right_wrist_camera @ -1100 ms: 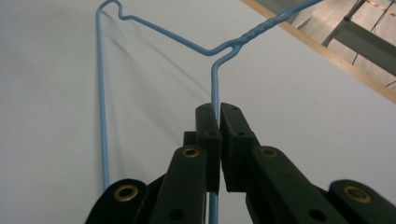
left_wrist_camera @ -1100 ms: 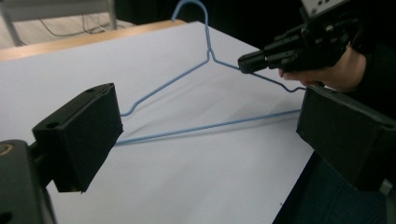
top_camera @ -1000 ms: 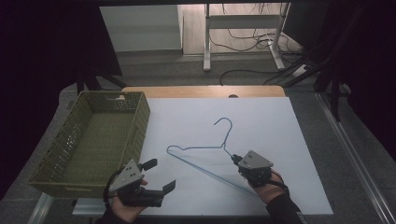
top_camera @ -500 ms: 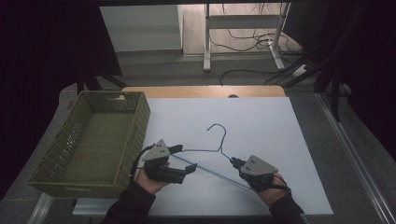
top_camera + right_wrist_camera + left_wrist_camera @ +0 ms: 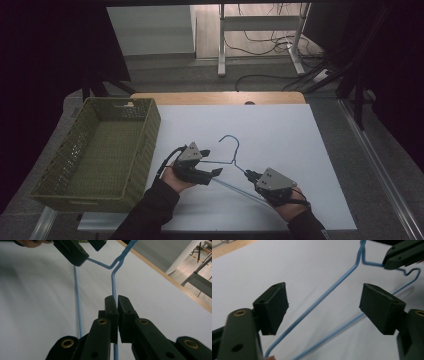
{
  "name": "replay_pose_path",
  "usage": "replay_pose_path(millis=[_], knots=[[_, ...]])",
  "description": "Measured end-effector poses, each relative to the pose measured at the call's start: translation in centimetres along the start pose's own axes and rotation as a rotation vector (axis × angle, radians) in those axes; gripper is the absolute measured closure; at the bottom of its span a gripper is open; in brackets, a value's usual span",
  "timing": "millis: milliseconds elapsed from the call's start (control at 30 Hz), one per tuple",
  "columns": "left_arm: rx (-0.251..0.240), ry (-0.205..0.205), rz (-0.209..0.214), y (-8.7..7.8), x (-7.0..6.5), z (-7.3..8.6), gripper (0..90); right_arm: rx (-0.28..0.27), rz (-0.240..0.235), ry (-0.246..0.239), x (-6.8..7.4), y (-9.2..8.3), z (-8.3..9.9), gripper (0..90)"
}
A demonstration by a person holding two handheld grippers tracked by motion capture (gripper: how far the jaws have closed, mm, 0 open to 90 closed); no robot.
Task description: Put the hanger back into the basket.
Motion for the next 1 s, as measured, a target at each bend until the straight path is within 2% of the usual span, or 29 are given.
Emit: replay_pose_path(millis=[67, 133, 200, 233, 300, 333, 367, 467, 500, 633, 733, 833, 900, 967, 1000], knots=[[0.001, -0.005, 0.003, 0.3, 0.3, 0.1, 25.2, 0.0, -0.002, -0.001, 0.1, 0.1, 0.0, 87.1], [0.005, 0.011, -0.001, 0.5, 0.5, 0.2, 27.3, 0.002, -0.004, -0.003, 0.1, 0.1, 0.0, 87.0], [0.008, 0.023, 0.015, 0.6, 0.5, 0.2, 29.7, -0.004, -0.006, 0.0, 0.1, 0.0, -0.1, 87.1], [0.011, 0.041, 0.002, 0.7, 0.5, 0.2, 30.8, -0.006, -0.005, -0.002, 0.1, 0.0, -0.2, 87.1], [0.039, 0.046, 0.009, 0.9, 0.5, 0.2, 34.9, -0.009, -0.006, 0.001, 0.1, 0.0, -0.2, 87.0], [0.052, 0.06, -0.001, 1.0, 0.5, 0.1, 36.8, -0.009, -0.008, -0.002, 0.1, 0.0, -0.2, 87.1], [0.063, 0.066, 0.017, 1.1, 0.3, 0.1, 41.0, -0.008, -0.007, -0.003, 0.1, 0.0, -0.2, 87.1], [0.093, 0.092, 0.026, 1.5, 0.0, -0.1, 48.2, -0.004, -0.008, 0.005, 0.0, 0.1, -0.1, 87.0], [0.099, 0.103, 0.017, 1.6, 0.0, -0.2, 49.2, -0.002, -0.01, 0.003, 0.0, 0.1, 0.0, 87.1], [0.091, 0.085, 0.033, 1.4, 0.2, -0.3, 64.5, 0.01, -0.005, 0.005, -0.1, 0.1, 0.2, 86.9], [0.106, 0.102, 0.029, 1.4, 0.2, -0.4, 65.9, 0.012, -0.003, 0.004, -0.1, 0.1, 0.3, 86.9], [0.135, 0.128, 0.052, 1.3, 0.2, -0.4, 68.5, 0.02, -0.003, -0.005, -0.1, 0.2, 0.4, 86.7], [0.145, 0.131, 0.072, 1.3, 0.0, -0.5, 71.3, 0.022, -0.003, 0.006, -0.3, 0.2, 0.5, 86.6], [0.173, 0.141, 0.086, 1.4, -0.1, -0.5, 74.9, 0.023, -0.001, 0.019, -0.5, 0.2, 0.6, 86.3], [0.195, 0.153, 0.088, 1.5, -0.1, -0.4, 77.9, 0.018, -0.006, 0.037, -0.6, 0.1, 0.6, 88.8]])
Point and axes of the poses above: each handheld gripper's, and its own axes: y roughly forward along the jaws, z roughly out of its underside, x roughly to its left, the point moved 4 cm from there along y, roughly forward along the jaws, and after that the axes turned 15 degrees about z, right-handed, at the moved point
